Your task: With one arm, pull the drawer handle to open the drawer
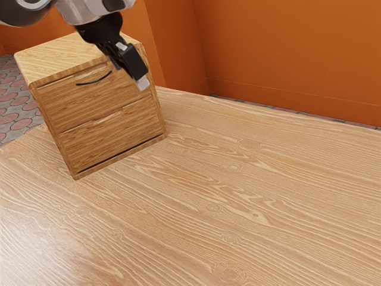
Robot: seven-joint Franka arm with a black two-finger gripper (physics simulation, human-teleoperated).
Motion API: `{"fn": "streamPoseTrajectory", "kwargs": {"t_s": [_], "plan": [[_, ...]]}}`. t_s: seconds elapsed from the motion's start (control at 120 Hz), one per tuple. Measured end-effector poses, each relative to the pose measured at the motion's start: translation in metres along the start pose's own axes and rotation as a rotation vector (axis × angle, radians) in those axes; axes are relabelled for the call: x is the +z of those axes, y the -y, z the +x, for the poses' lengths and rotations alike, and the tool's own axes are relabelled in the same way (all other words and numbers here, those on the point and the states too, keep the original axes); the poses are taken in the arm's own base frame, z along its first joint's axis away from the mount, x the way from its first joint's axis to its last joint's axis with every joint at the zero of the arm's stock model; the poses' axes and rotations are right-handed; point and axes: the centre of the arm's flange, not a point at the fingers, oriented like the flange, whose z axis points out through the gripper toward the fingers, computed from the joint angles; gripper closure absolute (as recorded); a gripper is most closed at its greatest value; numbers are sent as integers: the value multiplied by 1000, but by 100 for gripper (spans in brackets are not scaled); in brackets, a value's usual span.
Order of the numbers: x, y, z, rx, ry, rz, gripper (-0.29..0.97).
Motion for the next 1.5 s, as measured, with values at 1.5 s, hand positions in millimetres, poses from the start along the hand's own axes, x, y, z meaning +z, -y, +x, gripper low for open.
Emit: {"fn": "streamPoseTrajectory", "kwargs": {"t_s": [1.5], "plan": [[39, 57, -131, 244, 78, 329, 0]]}}
